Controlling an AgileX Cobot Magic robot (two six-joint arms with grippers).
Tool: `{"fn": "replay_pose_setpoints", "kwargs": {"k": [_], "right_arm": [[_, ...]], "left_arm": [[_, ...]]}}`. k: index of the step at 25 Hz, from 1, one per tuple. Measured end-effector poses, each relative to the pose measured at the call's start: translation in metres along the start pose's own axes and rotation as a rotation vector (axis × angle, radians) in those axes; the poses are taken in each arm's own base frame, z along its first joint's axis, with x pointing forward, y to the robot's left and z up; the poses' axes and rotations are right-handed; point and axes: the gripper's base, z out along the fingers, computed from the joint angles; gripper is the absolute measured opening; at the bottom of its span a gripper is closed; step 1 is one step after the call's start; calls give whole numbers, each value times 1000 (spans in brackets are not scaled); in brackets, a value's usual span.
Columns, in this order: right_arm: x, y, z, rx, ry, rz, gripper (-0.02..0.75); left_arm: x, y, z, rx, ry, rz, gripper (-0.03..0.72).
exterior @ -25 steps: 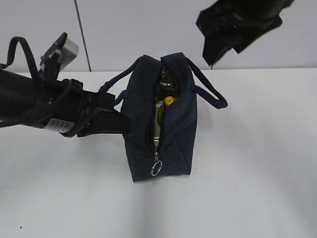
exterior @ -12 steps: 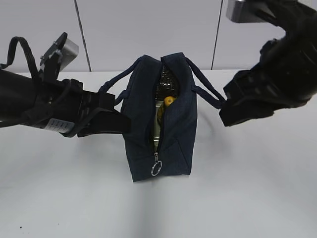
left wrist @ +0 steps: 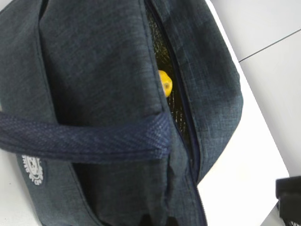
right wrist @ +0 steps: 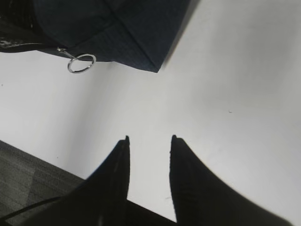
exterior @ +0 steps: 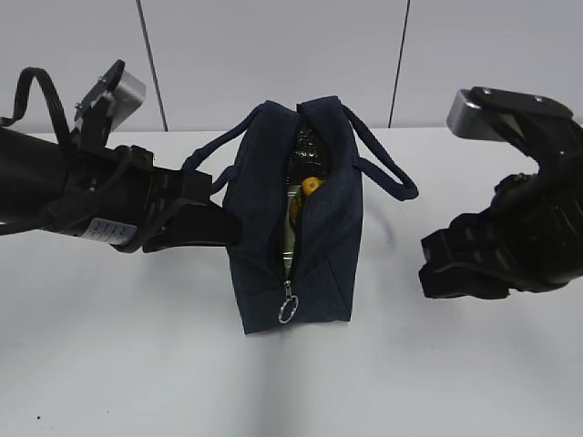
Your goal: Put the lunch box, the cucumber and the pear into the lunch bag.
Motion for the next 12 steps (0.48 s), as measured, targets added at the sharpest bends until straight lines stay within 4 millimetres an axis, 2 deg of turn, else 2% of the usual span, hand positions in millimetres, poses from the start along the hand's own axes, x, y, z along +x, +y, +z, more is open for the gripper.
{"fn": "replay_pose_setpoints", "kwargs": {"k": [4,12], "right_arm": [[-1,-13,5,21,-58,59,238],[-17,-47,-3,64,-157,211,236]], "left_arm": [[0,0,0,2,1,0,-15],[0,0,0,2,1,0,-15]]}}
